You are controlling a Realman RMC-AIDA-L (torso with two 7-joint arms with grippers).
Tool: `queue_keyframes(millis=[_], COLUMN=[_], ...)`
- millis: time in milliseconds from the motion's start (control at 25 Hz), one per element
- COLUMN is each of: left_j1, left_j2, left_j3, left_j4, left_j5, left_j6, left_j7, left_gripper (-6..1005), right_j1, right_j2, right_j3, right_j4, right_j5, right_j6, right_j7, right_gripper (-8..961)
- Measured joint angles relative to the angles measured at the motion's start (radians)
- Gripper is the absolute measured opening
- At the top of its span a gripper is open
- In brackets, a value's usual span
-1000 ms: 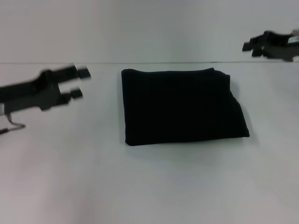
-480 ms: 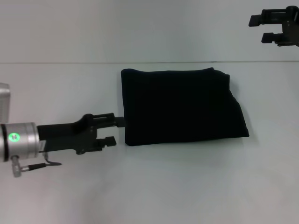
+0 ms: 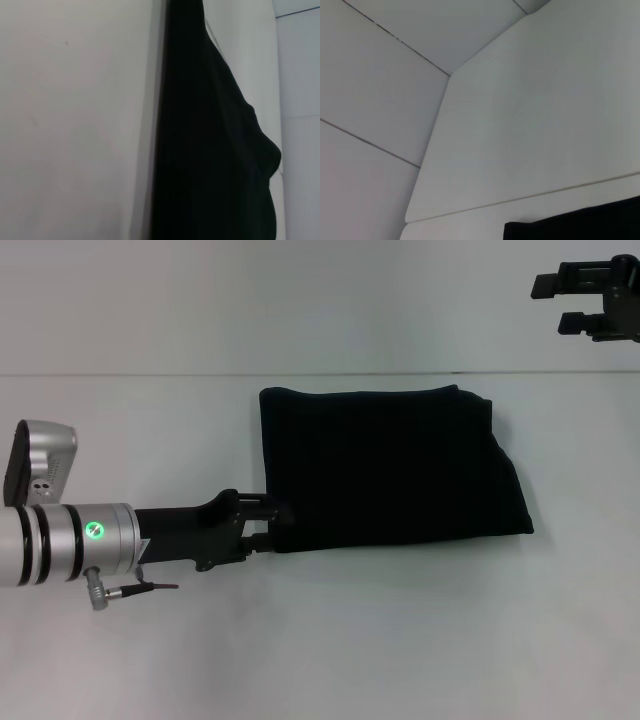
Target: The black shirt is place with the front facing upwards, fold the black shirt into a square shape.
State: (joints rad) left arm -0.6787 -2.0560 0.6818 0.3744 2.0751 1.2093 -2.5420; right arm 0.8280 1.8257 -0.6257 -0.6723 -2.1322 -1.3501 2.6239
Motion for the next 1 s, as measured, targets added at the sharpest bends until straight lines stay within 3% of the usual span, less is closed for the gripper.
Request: queue_keyframes(millis=[80,200,400,1000], left_j1=[0.002,0.008,0.004,-0.037], left_j2=[0.0,-0.001,-0.004,-0.024], left_j3=[0.0,0.0,0.015,0.067], left_j4=[-0.001,-0.003,-0.022,-0.049], left_j5=[0.0,0.001,0.011,0.013], left_j6=[-0.009,-0.026,-0.071,-0.165], left_j7=[-0.001,-0.001,0.003,0.004], left_gripper=[690,504,428,424], right_j1=[-0.002,-0.003,-0.003,-0.012], right_j2=[0.0,0.0,0.0,-0.001], right_j3=[0.0,0.001,0.002,0.005], right_j4=[0.0,0.0,0.0,0.01], right_j5=[0.0,0.0,0.0,0.0], right_j6=[0.0,-0.001,0.001,0.008], right_j7=[0.0,0.0,-0.001,-0.001], right_gripper=[790,789,790,790])
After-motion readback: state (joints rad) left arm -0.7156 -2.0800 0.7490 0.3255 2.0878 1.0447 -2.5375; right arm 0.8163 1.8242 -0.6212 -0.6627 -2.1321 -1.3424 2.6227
